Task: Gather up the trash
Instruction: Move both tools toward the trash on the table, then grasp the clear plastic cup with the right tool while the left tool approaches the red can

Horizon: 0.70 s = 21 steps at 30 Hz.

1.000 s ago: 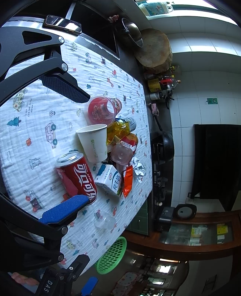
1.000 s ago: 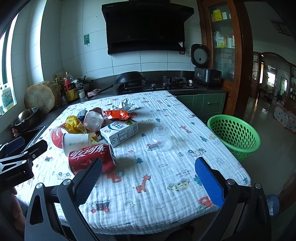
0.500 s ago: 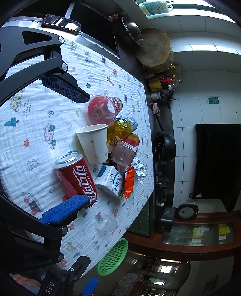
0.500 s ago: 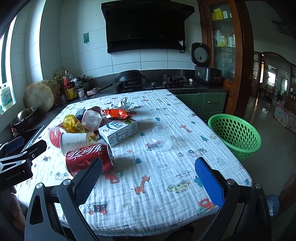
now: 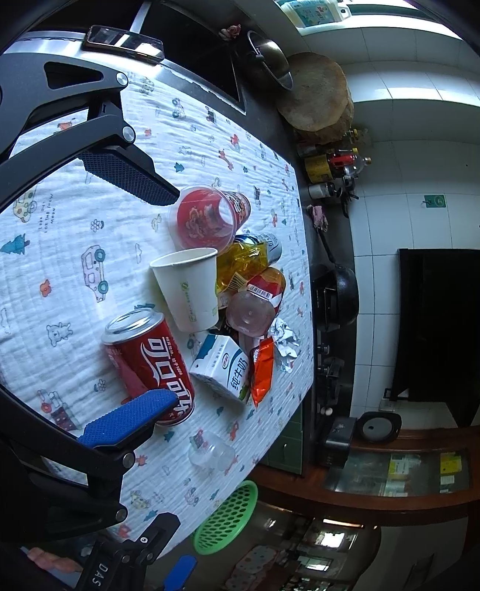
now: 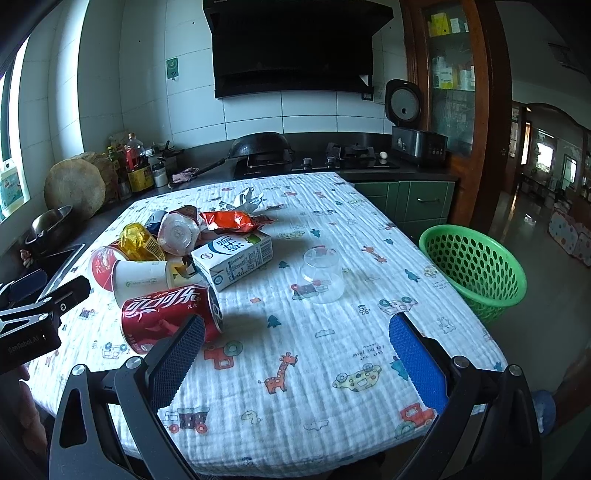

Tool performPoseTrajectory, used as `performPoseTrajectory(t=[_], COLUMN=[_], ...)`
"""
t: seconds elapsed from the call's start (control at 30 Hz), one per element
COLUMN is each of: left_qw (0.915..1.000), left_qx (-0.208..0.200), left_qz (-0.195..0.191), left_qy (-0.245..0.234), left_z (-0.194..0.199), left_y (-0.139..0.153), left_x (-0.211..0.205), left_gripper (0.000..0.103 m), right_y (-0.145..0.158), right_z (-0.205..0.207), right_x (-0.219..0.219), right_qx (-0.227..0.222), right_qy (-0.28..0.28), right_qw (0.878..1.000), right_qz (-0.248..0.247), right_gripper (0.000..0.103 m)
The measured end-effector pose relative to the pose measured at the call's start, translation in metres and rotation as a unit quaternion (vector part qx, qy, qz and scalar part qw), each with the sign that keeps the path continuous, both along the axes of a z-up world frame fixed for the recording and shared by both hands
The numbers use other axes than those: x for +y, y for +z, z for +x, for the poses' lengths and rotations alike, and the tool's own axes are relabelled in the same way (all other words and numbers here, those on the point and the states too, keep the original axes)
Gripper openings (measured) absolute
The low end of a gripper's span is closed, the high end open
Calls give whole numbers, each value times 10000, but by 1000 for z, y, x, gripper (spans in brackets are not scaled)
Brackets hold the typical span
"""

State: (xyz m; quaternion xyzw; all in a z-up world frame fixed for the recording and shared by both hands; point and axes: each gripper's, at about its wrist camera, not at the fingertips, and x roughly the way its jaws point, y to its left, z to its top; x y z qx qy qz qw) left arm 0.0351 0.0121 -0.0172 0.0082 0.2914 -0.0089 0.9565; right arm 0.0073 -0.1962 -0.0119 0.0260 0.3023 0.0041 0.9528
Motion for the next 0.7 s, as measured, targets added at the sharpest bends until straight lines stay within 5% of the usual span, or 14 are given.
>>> performPoseTrajectory(t=[0.7], left_qw=[9987], left_qx=[184], left_qz=[255], left_qy=[-404], left_z=[27], left_y=[-3], left_x=[6], left_gripper=[98], right_y=[-8], right_z=[38], right_x=[-26], right_qx=[223], right_qy=[-14], right_qw=[9996], right_qz=[-165], right_gripper=[96])
